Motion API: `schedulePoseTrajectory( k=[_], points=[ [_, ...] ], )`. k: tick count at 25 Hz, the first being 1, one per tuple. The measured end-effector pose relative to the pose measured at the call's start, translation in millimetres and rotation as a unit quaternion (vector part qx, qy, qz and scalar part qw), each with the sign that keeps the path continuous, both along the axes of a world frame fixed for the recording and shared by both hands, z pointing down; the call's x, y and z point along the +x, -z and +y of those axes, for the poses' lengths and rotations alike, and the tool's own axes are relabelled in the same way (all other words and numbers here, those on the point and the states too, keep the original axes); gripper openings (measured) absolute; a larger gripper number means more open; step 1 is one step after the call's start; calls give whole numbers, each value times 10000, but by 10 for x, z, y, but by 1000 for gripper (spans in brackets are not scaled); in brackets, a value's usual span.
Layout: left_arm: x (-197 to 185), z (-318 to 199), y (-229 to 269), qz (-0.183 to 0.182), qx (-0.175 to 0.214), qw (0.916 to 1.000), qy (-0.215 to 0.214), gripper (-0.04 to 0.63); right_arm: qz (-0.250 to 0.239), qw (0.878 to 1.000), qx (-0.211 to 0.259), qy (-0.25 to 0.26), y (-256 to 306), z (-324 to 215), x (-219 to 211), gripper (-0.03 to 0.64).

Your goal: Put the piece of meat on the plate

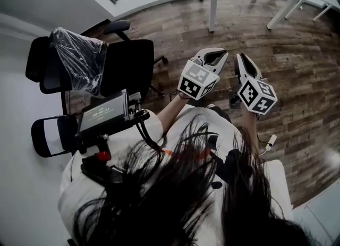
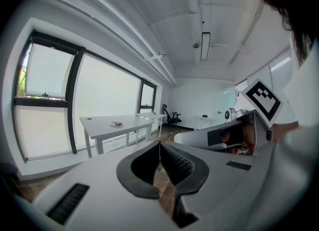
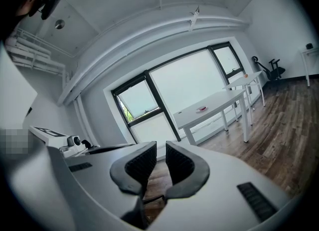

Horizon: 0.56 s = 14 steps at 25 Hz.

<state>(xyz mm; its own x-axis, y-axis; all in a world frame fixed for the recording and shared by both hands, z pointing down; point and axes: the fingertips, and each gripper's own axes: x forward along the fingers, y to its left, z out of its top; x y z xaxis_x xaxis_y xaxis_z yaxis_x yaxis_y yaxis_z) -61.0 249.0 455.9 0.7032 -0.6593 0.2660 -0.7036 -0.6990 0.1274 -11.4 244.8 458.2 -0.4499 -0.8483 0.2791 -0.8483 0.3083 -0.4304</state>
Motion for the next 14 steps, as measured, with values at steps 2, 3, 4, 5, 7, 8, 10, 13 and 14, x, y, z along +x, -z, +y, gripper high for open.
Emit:
schedulePoseTrajectory(
  k=[2,3,4,5,7,8,10,13,14],
  points=[
    [50,266,-3,-13,95,9999,57,6,-12,9999,96,63,-1,257,45,63],
    [58,328,-10,-15,119,9999,78,6,-12,9999,124,83,-5,317,52,63],
    [53,328,-19,-15,121,9999,92,6,-14,9999,129,91,-11,317,47,63],
    [41,286,-29,-13,106,9999,98,6,-16,9999,115,90,-19,277,36,63],
    [17,168,-45,-7,67,9999,92,6,-12,9999,68,85,-39,164,11,63],
    [16,136,-50,-8,59,9999,89,6,-9,9999,52,86,-49,136,9,63],
    [53,192,-55,-14,76,9999,98,6,-9,9999,56,101,-60,200,46,63],
    [141,400,-52,-30,120,9998,136,6,-10,9999,88,129,-66,412,145,63],
    [169,469,-51,-35,130,9998,148,6,-10,9999,94,136,-68,481,176,63]
  ],
)
